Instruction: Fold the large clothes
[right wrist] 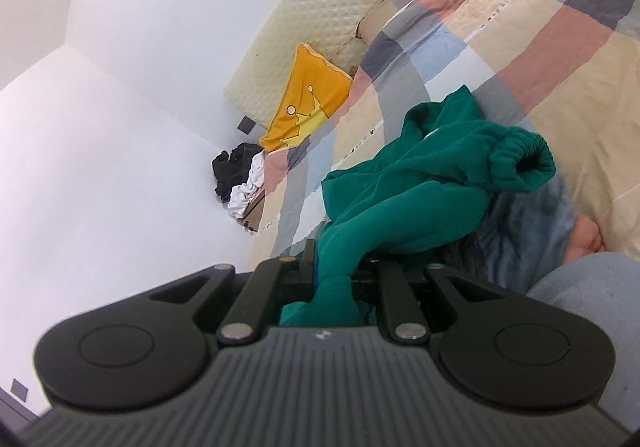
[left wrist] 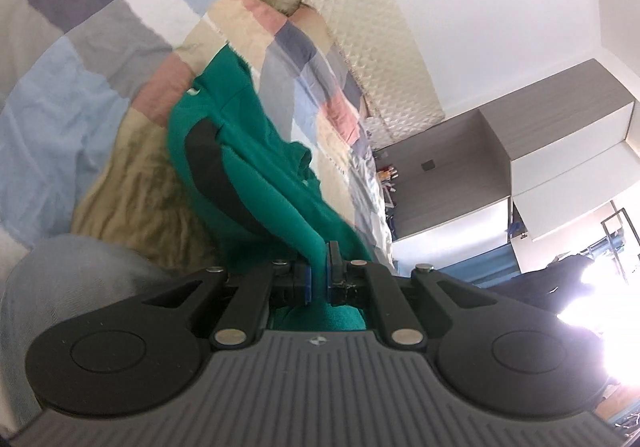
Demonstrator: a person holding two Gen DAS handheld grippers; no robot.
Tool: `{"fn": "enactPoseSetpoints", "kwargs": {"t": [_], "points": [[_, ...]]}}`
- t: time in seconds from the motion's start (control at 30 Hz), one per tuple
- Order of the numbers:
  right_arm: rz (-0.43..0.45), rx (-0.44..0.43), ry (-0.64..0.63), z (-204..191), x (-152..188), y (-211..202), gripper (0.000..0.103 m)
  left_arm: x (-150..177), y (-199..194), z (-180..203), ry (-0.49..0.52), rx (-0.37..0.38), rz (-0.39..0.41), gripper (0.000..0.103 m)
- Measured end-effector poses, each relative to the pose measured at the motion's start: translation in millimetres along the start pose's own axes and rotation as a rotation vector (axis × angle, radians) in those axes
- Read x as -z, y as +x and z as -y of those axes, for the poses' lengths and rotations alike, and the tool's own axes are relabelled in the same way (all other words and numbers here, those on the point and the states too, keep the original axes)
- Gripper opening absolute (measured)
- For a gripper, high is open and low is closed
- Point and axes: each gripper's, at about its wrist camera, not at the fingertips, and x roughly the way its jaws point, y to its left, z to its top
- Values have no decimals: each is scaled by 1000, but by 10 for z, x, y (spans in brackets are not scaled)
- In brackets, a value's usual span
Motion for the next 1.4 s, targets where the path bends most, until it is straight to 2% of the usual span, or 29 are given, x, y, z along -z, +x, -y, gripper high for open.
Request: {"fn": "enactPoseSetpoints", "kwargs": {"t": [0.1,0.27,0.4,0.6,0.73,0.83,0.9,0.97,1.03,1.2,1.4], "points": [[32,4,9,4,-161,144,14,-210,164,99,23,10,33,7],[100,45,59,66,-643,612,14,-840,666,277,10,9,116,7],[145,97,122,179,-1051,1112,14,-1344,1177,379,-9,-38,196,7],[177,189,225,565,-1428,1865,14,-1857,2032,231,-90,-78,259,7],[176,223,249,923,-1527,2316,14,-2066,2553,-64,-110,-108,296,7],[156,244,221,1163,-1539,2588,14,-2178,2873,-312,-98,-96,310,7],[137,252,207,1322,-1518,2735,15,-2248,3040,-436,-85,-115,307,7],[130,257,231,1463,-1500,2852,15,-2328,3204,-587,-95,-114,293,8],[113,257,277,1601,-1500,2983,15,-2433,3386,-736,-96,-144,283,8],[90,273,276,1747,-1576,3281,15,-2672,3733,-1126,-115,-187,256,8],[63,278,303,1937,-1575,3462,15,-2765,3970,-1429,-110,-219,220,8]]}}
